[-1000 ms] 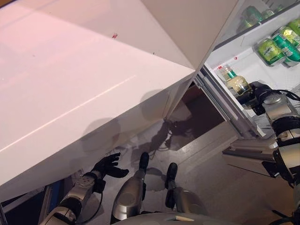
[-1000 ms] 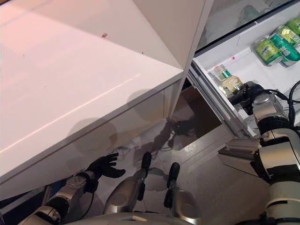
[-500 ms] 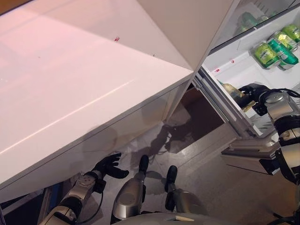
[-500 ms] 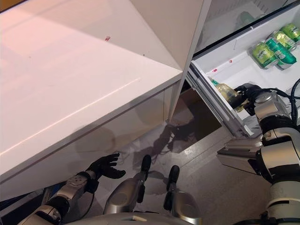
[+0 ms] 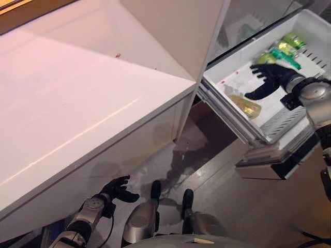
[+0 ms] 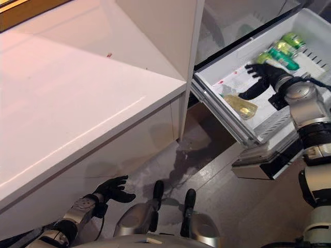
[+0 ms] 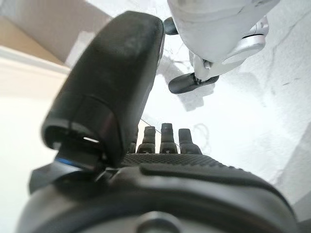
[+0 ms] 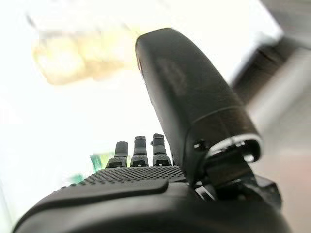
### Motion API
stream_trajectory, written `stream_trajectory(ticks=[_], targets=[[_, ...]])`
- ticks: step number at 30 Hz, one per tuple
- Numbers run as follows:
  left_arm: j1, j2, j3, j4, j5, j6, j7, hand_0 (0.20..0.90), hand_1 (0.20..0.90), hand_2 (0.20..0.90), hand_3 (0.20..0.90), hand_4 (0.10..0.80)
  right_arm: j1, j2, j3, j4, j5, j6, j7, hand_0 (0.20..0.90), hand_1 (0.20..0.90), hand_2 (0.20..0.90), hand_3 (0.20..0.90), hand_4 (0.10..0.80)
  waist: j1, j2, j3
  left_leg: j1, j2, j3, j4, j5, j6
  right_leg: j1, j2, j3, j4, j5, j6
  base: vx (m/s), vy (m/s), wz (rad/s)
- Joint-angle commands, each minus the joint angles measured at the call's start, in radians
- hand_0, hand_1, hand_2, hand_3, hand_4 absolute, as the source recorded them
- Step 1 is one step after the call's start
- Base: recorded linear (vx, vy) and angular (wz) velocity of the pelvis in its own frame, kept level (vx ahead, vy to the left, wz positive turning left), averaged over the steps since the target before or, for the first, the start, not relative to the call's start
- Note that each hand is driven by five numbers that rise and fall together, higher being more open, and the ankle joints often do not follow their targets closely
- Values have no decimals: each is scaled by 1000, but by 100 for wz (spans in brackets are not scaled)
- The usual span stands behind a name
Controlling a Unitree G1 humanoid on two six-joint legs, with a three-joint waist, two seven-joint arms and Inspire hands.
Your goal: Put drinks into fridge and close the fridge
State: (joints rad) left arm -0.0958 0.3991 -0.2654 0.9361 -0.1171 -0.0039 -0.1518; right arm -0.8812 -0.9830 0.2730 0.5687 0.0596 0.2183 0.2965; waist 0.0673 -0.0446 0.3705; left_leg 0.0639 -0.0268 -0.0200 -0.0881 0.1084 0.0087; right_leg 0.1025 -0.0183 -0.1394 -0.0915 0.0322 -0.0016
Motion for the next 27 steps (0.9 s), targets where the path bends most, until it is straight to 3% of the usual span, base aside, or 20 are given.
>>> stream_trajectory(ticks=[1,6,13,21,27], targets=[[65,-14,-30,87,50,-39,-12,900,900,900,900,800,65,-117,-56,-120,34,-76,-126,900,900,900,900,800,-14,-42,-232,9,-14,60,56,-142,-1,-44,-1,15,77,-37,41,4,28,-16],[56,-22,-25,112,70,-42,-26,900,900,900,900,800,226,-73,-237,-299,85,-80,-257,900,900,900,900,800,-39,-37,-267,25,-16,74,65,-161,3,-33,-4,20,77,-44,46,1,23,-13],[80,-64,-40,165,83,-58,-7,900,900,900,900,800,380,111,-409,-344,281,-192,-514,900,900,900,900,800,-61,-12,-292,60,-13,90,70,-190,7,-8,-7,32,75,-55,50,33,14,-14],[114,-72,-65,166,76,-52,2,900,900,900,900,800,464,238,-491,-285,551,-256,-614,900,900,900,900,800,-64,13,-296,72,-14,88,75,-200,11,4,-10,29,81,-66,47,32,-3,-5],[119,-73,-81,168,59,-51,8,900,900,900,900,800,473,271,-491,-202,583,-258,-636,900,900,900,900,800,-58,20,-293,79,-16,78,72,-200,14,11,-11,23,85,-71,43,55,-15,4]])
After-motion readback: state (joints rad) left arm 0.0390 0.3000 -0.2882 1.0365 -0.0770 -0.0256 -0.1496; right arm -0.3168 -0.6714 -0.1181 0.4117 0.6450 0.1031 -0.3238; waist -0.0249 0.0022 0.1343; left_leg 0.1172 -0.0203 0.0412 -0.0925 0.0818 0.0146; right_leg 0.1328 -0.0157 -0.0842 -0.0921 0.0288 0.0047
